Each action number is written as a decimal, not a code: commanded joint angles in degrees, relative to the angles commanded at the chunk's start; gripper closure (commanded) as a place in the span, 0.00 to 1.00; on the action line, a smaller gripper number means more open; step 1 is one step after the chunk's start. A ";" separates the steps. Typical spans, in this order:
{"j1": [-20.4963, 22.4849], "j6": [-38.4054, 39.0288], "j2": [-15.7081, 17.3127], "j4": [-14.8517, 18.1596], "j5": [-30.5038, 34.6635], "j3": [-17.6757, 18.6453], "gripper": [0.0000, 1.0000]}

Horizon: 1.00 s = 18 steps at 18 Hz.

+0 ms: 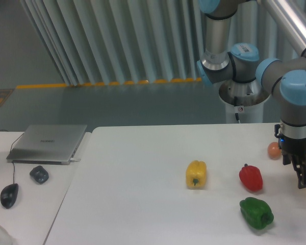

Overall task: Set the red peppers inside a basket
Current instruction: 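Move the gripper over the red bell pepper and lower it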

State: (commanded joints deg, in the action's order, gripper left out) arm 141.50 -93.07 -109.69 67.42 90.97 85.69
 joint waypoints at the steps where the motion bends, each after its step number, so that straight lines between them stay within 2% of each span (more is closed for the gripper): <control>1: 0.00 0.43 0.00 0.00 0.00 0.00 0.00; 7: -0.09 1.75 0.09 0.00 0.09 0.18 0.00; 9: 0.00 4.38 0.61 -0.09 -0.61 1.84 0.00; 13: 0.53 4.74 0.79 -0.79 -2.01 2.64 0.00; 14: 0.87 5.35 0.79 -2.71 -4.98 3.86 0.00; 15: 2.18 6.75 0.79 -6.30 -5.97 5.17 0.00; 18: 2.46 7.38 0.79 -6.68 -4.31 4.49 0.00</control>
State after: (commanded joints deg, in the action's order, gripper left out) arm 143.96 -85.69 -108.90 60.73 86.65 90.18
